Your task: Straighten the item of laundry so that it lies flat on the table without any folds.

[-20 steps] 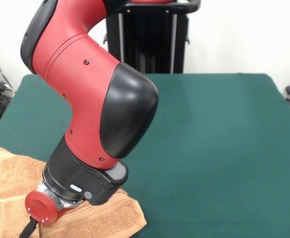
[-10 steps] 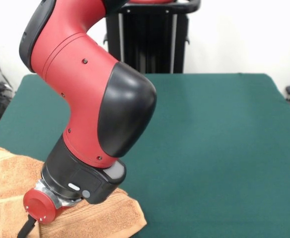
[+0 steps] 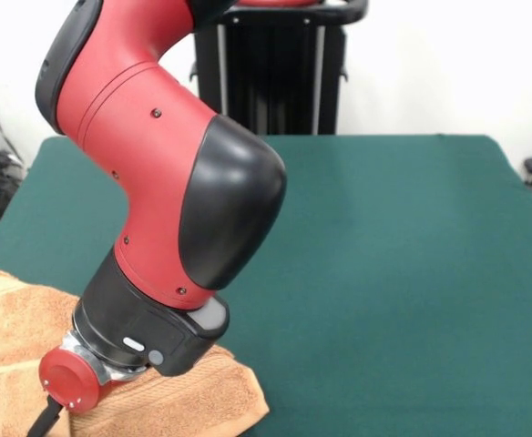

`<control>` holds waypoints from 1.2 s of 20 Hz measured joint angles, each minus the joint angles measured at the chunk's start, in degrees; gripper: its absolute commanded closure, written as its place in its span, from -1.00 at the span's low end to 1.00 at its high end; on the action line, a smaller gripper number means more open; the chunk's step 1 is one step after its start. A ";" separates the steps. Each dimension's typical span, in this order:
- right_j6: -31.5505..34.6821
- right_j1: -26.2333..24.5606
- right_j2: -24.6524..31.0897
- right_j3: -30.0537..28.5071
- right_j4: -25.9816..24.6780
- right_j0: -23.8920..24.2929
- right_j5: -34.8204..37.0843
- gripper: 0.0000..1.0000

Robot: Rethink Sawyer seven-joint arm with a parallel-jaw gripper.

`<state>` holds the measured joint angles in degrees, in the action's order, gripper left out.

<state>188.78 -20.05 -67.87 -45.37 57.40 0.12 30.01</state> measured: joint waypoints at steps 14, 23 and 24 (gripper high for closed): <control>0.00 -2.25 -2.15 0.03 0.04 -0.05 -0.27 1.00; 0.00 -2.61 -2.39 0.03 0.05 -0.06 -0.32 1.00; 0.00 -2.61 -2.39 0.03 0.05 -0.06 -0.32 1.00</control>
<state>188.78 -22.65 -70.26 -45.34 57.45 0.07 29.69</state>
